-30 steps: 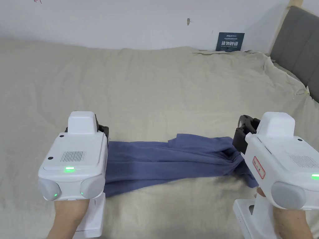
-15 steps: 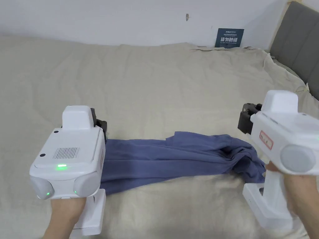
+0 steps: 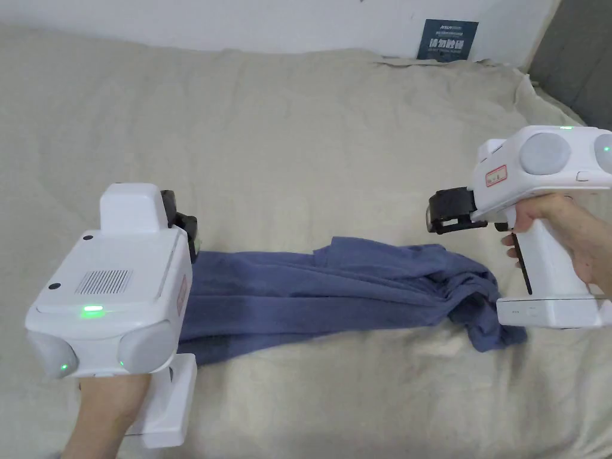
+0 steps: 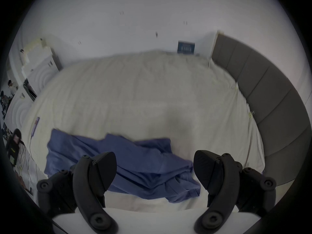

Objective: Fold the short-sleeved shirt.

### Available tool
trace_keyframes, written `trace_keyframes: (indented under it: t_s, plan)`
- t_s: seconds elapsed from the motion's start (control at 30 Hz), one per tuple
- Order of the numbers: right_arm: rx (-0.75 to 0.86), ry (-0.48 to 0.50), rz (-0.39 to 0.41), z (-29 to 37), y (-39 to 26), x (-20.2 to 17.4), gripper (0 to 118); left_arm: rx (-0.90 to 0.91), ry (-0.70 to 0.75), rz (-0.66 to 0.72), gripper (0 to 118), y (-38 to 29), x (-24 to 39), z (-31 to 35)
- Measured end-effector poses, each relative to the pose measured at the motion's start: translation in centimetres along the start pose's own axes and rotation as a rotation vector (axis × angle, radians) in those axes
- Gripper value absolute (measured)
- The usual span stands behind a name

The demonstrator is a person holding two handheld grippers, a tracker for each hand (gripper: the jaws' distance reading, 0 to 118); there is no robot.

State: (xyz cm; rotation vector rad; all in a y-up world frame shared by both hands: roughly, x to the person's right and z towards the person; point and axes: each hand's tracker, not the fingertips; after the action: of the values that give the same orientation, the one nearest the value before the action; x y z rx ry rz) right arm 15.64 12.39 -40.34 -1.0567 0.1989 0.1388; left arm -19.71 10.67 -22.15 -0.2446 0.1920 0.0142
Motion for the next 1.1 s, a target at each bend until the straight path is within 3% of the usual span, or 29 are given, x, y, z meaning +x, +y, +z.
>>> trace_keyframes:
  t_s: [0.1, 0.3, 0.33, 0.4, 0.47, 0.57, 1.0, 1.03, 1.1]
  plan:
    - [-0.106, -0.004, -0.002, -2.7, -0.6, 0.4, 96, -0.014, 0.003, -0.004, 0, -0.4, 0.1, -0.5]
    - [-0.126, -0.02, -0.067, -5.5, -1.7, 0.7, 93, -0.056, 0.01, 0.005, 0, -1.5, -0.1, -1.4]
    - [-0.123, -0.011, -0.086, -5.7, -1.8, 0.8, 86, -0.061, 0.013, 0.005, 0, -1.6, -0.1, -1.4]
    - [-0.121, -0.003, -0.11, -6.1, -1.7, 0.9, 51, -0.069, 0.014, 0.004, 0, -1.9, -0.1, -1.4]
    - [-0.114, -0.017, -0.119, -6.3, -1.7, 1.0, 25, -0.074, 0.017, 0.002, 0, -1.9, -0.1, -1.5]
    - [-0.127, -0.003, -0.114, -6.6, -1.6, 1.0, 6, -0.079, 0.017, 0.002, 0, -2.0, -0.1, -1.5]
    - [-0.008, 0.003, -0.12, -3.5, -1.4, 0.6, 3, -0.117, 0.004, 0.03, 0, -1.2, -0.6, -1.6]
    - [-0.001, 0.004, -0.119, -3.2, -1.3, 0.5, 3, -0.133, 0.001, 0.047, 3, -0.9, -0.7, -1.7]
    - [0.013, 0.009, -0.119, -2.5, -1.3, 0.4, 3, -0.205, -0.05, 0.104, 29, 0.1, -1.5, -2.6]
